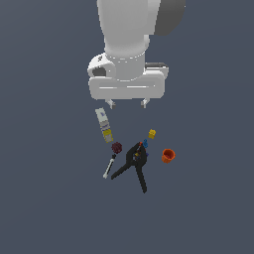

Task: Pick up a designated object from a clutter of objects.

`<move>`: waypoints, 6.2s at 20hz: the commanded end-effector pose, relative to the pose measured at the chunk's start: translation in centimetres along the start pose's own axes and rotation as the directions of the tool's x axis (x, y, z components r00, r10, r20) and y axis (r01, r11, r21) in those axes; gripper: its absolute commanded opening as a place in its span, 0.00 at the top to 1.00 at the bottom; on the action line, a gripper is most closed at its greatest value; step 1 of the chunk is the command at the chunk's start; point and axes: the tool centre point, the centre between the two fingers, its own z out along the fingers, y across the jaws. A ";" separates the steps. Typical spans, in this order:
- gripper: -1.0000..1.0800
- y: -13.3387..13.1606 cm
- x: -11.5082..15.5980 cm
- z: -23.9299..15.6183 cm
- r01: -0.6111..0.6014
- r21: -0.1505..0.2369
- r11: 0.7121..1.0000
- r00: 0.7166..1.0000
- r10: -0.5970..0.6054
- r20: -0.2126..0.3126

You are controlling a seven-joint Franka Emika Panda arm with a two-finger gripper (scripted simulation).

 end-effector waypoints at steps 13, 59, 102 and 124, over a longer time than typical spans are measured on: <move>0.04 0.1 -0.4 0.2 -0.013 -0.004 1.000 1.000 0.013 0.006; 0.04 6.6 -2.4 24.9 0.592 -0.034 0.805 0.806 -0.591 0.032; 1.00 5.1 -2.5 27.0 0.592 -0.035 0.805 0.806 -0.591 0.032; 1.00 -6.7 -2.1 7.6 0.592 -0.036 0.805 0.806 -0.591 0.034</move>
